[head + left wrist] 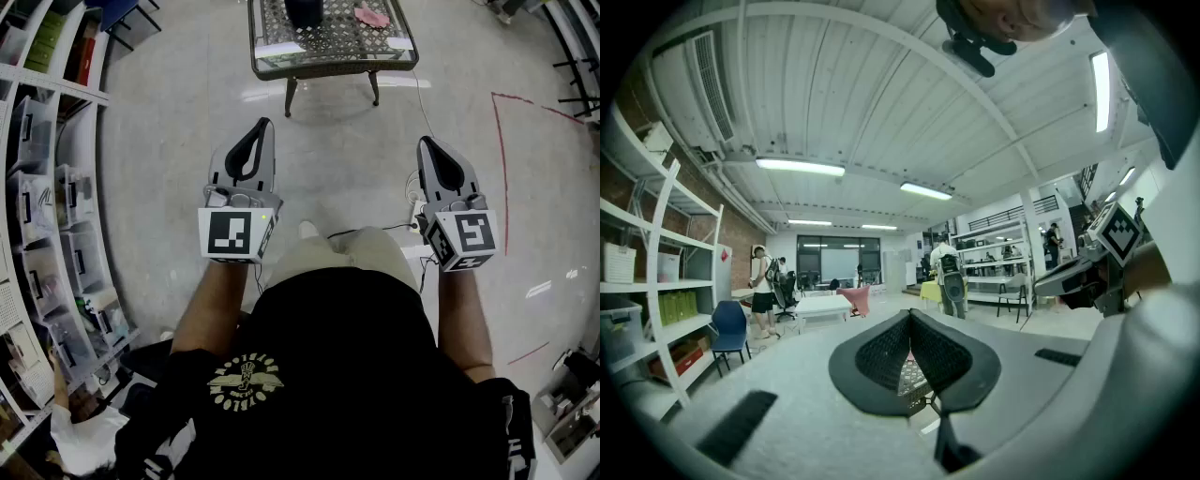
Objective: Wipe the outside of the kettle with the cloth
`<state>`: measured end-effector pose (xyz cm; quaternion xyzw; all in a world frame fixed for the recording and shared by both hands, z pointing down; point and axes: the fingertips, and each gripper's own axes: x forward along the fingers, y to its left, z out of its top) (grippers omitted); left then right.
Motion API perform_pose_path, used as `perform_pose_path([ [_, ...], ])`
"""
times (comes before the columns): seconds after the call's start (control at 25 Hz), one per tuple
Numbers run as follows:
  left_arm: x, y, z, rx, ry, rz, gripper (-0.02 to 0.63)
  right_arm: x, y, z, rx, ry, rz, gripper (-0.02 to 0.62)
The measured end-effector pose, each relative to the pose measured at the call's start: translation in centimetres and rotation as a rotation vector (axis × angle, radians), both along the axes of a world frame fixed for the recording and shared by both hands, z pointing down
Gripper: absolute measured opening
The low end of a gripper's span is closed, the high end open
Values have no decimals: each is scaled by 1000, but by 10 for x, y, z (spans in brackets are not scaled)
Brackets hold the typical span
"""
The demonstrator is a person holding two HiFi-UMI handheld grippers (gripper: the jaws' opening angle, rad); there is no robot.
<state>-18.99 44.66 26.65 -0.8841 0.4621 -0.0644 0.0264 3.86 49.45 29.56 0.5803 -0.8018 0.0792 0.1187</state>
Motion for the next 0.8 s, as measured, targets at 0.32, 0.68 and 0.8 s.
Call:
perform_pose_path([
  [0.32, -22, -17, 20, -49, 38, -7, 6, -8, -16, -1, 3, -8, 26, 11],
  [0.68, -45, -67, 24, -70, 153, -82, 6, 1, -73, 6, 24, -5, -7, 11],
  [0.8, -41, -86, 29, -76, 111, -100, 6, 9, -96, 12, 15, -2, -8, 11],
])
